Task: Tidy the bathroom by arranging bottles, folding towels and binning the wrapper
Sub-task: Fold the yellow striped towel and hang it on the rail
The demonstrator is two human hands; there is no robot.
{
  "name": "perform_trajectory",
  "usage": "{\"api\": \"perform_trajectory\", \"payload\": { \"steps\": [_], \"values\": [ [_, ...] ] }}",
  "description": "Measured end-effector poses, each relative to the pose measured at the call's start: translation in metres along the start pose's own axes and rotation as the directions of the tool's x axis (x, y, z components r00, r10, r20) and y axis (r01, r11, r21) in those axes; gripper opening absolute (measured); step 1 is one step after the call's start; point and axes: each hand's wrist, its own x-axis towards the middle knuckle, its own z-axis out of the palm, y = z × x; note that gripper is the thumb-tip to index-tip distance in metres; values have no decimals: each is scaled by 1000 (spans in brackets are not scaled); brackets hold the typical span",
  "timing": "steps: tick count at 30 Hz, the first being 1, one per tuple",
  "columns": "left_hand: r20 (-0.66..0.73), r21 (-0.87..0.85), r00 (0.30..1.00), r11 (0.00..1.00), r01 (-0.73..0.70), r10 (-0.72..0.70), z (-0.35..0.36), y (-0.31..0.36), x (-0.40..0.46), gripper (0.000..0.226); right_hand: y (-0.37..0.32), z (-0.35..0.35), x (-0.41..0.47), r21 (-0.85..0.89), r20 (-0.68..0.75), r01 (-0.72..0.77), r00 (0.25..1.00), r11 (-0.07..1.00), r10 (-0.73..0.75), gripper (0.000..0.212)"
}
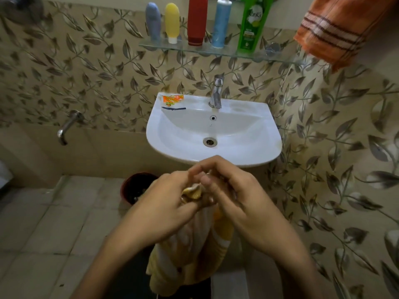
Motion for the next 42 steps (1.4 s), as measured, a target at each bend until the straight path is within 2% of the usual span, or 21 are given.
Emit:
{"api": "perform_trajectory", "payload": {
  "steps": [1, 3, 6, 10, 13, 17, 21, 22, 23, 24, 26, 27, 29, 30, 31, 32, 34, 35, 37, 39, 42],
  "values": [
    [-61, 18, 998, 1000, -16, 17, 0, 0, 0, 8, 0, -3, 0, 11, 12, 11, 1000, 1000, -11, 12],
    [-170, 42, 984, 998, -51, 57, 0, 1, -1, 7, 3, -11, -3, 26, 26, -8, 1000, 1000, 8, 17],
    [-251, 89, 962, 992, -91, 110, 4, 9, -4, 5, 11, -16, -12, 64, 64, -83, 995, 995, 79, 27],
    [-399, 20, 913, 996, -87, 88, 10, 15, -6, 5, 29, -4, -23, 177, 111, -198, 977, 964, 181, 34],
    [-518, -3, 855, 1000, -15, 11, 14, 11, -7, 12, 42, 5, -30, 204, 145, -297, 952, 933, 271, 38],
    [-628, -21, 768, 989, 148, -128, 22, 4, -7, 24, 49, 8, -36, 94, 185, -361, 922, 928, 340, 39],
    [-696, -60, 692, 976, 211, -193, 21, 0, -7, 37, 57, 5, -45, -39, 249, -420, 875, 906, 416, 18],
    [-705, -61, 677, 969, 239, -212, 21, -3, -8, 37, 57, 5, -46, -48, 233, -441, 868, 896, 439, 9],
    [-703, -56, 670, 957, 284, -240, 20, -5, -8, 34, 57, 4, -46, -64, 188, -441, 875, 895, 445, 10],
    [-678, -45, 681, 940, 337, -276, 19, -7, -8, 30, 56, 4, -46, -88, 129, -432, 889, 898, 440, 19],
    [-537, -12, 771, 917, 400, -343, 13, -16, -9, 23, 54, 3, -44, -83, 22, -394, 917, 915, 397, 28],
    [-412, 1, 835, 916, 401, -364, 10, -17, -11, 35, 51, 2, -42, -62, -13, -363, 932, 930, 362, 27],
    [-91, 53, 952, 953, 299, -293, 6, -14, -14, 81, 43, 1, -35, -22, -25, -273, 962, 962, 272, 15],
    [37, 75, 973, 972, 223, -226, 7, -10, -15, 90, 37, 1, -32, -6, -4, -218, 976, 976, 218, 9],
    [114, 85, 983, 987, 137, -146, 11, -6, -15, 85, 33, 1, -28, 11, 16, -158, 987, 987, 158, 13],
    [137, 84, 988, 995, 57, -68, 15, -6, -15, 67, 28, 0, -24, 31, 34, -105, 994, 994, 104, 21],
    [28, 115, 1000, 993, -10, 6, 18, -5, -13, 20, 22, -3, -18, 44, 42, -33, 999, 998, 31, 31],
    [-69, 136, 997, 991, -16, 26, 17, -5, -12, 15, 22, -4, -16, 37, 33, -14, 999, 999, 13, 34],
    [-227, 138, 972, 990, -33, 64, 14, -4, -11, 21, 23, -6, -15, 6, 10, -12, 1000, 1000, 12, 35],
    [-308, 138, 946, 989, -60, 100, 11, 3, -12, 20, 27, -1, -17, -31, -33, -42, 999, 999, 41, 36],
    [-410, 159, 902, 985, -74, 134, 9, 12, -14, 12, 41, 10, -22, -150, -188, -124, 978, 981, 95, 34]
  ]
}}
